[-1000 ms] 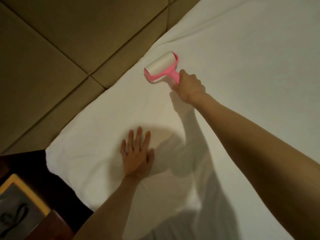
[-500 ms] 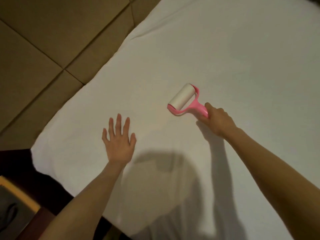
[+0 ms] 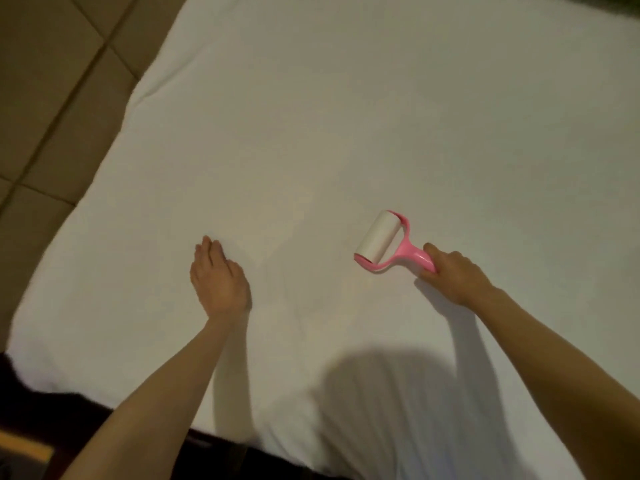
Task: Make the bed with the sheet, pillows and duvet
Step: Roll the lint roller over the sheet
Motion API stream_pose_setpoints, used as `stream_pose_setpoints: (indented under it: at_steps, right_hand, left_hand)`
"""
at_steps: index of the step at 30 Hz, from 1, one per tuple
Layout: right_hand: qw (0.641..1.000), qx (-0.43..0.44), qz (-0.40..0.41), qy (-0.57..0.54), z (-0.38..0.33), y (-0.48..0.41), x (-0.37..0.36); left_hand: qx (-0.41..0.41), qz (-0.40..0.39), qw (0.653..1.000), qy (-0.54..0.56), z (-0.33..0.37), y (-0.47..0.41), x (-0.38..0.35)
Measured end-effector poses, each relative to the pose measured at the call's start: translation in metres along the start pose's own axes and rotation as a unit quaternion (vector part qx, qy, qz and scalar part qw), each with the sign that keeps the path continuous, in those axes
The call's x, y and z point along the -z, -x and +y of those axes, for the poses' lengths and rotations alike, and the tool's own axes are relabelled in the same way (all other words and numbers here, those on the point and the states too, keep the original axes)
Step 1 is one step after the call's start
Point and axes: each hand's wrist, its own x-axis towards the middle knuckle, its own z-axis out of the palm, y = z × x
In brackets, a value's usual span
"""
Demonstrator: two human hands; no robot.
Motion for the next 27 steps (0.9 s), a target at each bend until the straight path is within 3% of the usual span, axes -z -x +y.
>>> stream_pose_setpoints:
  at_steps: [5,11,21,27]
  right_hand:
    - [0.998,-0.038,-0.036,0.026,0.076,0.063,-0.009]
    - [0.992,-0.09,-0.071,0.057,0.146,0.134,-0.021]
    - [0.973,-0.173,-0.093,0.122,0.209,0.215,-0.02]
    - [0.943,-0.219,-0.115,0.224,0.233,0.253,-0.03]
  left_hand:
    - [-0.161,-0.102,0.981,-0.03,0.054,0.058,-0.019]
    - [-0.278,-0.215,0.934,-0.067,0.096,0.12,-0.036]
    - [-0.402,-0.269,0.861,-0.158,0.156,0.171,-0.037]
    - [-0.428,-0.269,0.843,-0.185,0.187,0.186,-0.037]
